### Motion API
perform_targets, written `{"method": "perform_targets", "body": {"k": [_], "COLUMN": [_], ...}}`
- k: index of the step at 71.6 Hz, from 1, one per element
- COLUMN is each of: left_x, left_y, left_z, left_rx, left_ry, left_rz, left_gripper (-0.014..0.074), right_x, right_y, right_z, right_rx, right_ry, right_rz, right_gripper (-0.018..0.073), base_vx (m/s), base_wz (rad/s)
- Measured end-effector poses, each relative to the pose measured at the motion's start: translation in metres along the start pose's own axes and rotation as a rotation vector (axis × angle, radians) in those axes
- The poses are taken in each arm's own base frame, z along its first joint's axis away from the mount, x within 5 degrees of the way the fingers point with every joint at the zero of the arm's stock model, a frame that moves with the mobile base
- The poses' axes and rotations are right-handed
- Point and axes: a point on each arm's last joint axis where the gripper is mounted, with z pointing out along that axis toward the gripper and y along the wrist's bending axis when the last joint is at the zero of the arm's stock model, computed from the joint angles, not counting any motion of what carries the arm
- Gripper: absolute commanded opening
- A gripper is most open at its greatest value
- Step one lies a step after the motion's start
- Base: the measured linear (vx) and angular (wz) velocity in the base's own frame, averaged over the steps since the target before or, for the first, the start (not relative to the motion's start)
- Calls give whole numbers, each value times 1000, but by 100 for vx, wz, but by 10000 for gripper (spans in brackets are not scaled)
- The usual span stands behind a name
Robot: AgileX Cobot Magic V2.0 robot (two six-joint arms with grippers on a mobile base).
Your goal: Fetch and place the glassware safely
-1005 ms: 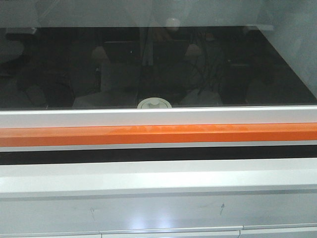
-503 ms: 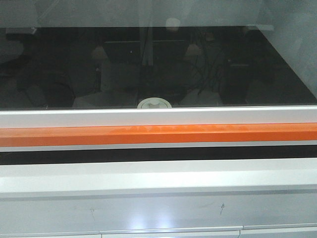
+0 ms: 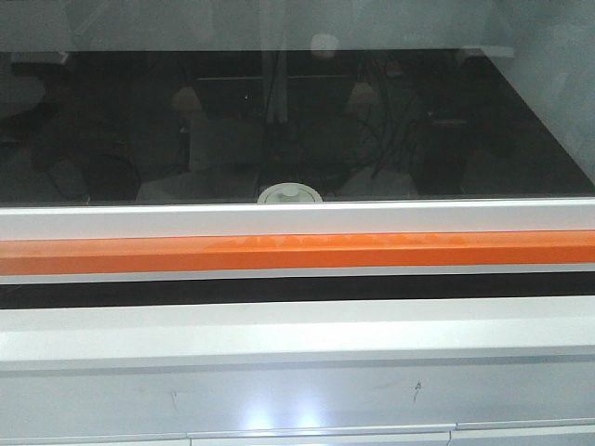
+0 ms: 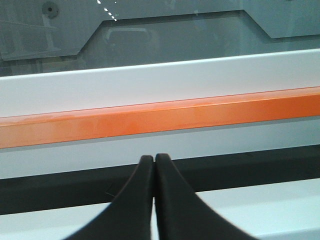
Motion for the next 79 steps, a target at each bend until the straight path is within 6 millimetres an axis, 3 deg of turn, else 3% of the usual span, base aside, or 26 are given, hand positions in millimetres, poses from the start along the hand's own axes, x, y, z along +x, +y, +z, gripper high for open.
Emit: {"method": "perform_targets", "body": {"k": [28,41,51,60,79], "left_x": [-8,-53,-71,-72,-72], "left_y": [0,0,1,0,0], "left_z": [0,1,20,34,39], "left_rx": [6,7,3,3,6], "left_ry": [-76,-143,-53,20,19], "left_rz": [-78,-98,-48,-37,-35], "left_gripper": [-7,-7,-7,-7,-7], "right_x": [-7,-46,-74,-87,-80], "right_y": [0,1,2,2,2], "right_z": [0,0,15,32,53], "right_rx": [0,-6,-4,-2,5], "right_ry": [-55,-90,-31,36,131], "right_rz": [77,91,75,66,62], "right_gripper": [-8,-8,-8,-8,-8], "base_vx": [0,0,0,0,0], "base_wz": [0,0,0,0,0]}}
